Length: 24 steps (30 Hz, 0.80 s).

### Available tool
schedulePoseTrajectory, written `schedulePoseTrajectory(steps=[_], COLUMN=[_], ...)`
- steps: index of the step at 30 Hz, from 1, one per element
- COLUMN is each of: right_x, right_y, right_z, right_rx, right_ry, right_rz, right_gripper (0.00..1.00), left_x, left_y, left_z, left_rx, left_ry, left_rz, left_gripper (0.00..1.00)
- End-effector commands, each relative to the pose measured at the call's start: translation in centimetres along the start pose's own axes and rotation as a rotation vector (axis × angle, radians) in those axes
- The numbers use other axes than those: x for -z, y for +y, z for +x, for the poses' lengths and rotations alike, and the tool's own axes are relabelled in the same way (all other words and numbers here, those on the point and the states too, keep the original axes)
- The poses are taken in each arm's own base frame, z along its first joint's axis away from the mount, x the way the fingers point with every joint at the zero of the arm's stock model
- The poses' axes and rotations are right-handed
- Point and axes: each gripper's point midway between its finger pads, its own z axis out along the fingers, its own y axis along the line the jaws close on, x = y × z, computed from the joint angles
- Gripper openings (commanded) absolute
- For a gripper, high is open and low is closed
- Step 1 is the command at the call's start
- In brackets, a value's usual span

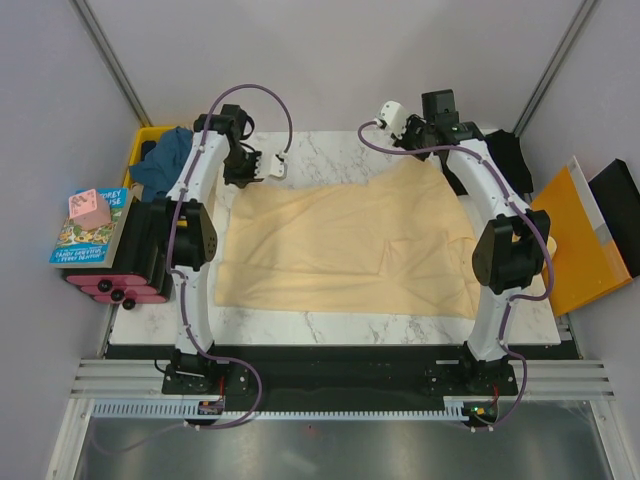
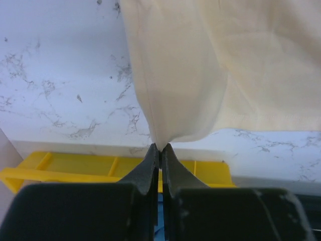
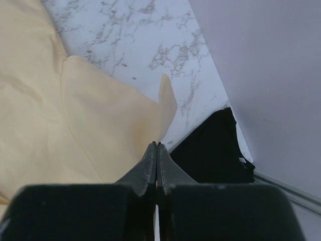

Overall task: Fold and stack the t-shirts
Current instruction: Fold the tshirt

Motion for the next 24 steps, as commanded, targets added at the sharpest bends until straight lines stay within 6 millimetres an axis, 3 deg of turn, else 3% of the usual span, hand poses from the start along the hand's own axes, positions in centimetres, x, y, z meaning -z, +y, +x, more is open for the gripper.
schedulePoseTrajectory(steps=[1, 7, 14, 19, 24], right_x=[3.1, 5.8, 8.7, 10.6, 12.0], right_y=[-5.0, -7.8, -8.7, -8.1, -5.5], right_z=[-2.2, -2.1, -1.5, -0.5, 0.4], right_rx=[0.020, 0.016, 0.002, -0.007, -0.007], right_ry=[-0.046, -0.057, -0.061, -0.050, -0.036], right_rz=[0.239, 0.428, 0.557, 0.581, 0.503], right_gripper=[0.00, 0.00, 0.00, 0.00, 0.00], left_x=[3.1, 4.0, 5.1, 5.3, 5.9], left_y=[-0.2, 2.3, 4.7, 4.3, 3.3], left_z=[2.4, 4.1, 5.6, 5.9, 5.4], left_rx=[-0.050, -0.032, 0.035, 0.061, 0.072], left_ry=[0.151, 0.194, 0.219, 0.212, 0.164], left_rz=[-0.012, -0.121, -0.262, -0.281, -0.280], left_gripper=[0.02, 0.02, 0.02, 0.02, 0.02])
